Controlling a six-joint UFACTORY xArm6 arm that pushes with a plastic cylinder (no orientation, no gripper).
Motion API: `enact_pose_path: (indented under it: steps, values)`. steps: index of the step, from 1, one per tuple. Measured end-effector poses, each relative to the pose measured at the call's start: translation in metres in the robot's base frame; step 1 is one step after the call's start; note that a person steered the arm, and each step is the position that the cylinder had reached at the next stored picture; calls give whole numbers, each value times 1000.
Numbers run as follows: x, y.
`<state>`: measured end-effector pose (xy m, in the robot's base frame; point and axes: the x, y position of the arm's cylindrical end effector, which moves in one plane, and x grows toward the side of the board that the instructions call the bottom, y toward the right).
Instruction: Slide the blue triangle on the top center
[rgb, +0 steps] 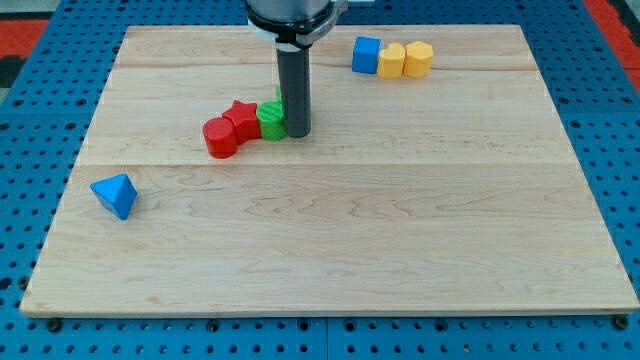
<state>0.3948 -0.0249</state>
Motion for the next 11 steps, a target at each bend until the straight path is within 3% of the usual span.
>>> enact_pose_path:
  steps: [1,2,3,5,8,11]
  values:
    - [106,1]
    - [191,-88]
    - [180,-189]
    - [69,-213]
    - [29,-235]
    - [-93,-240]
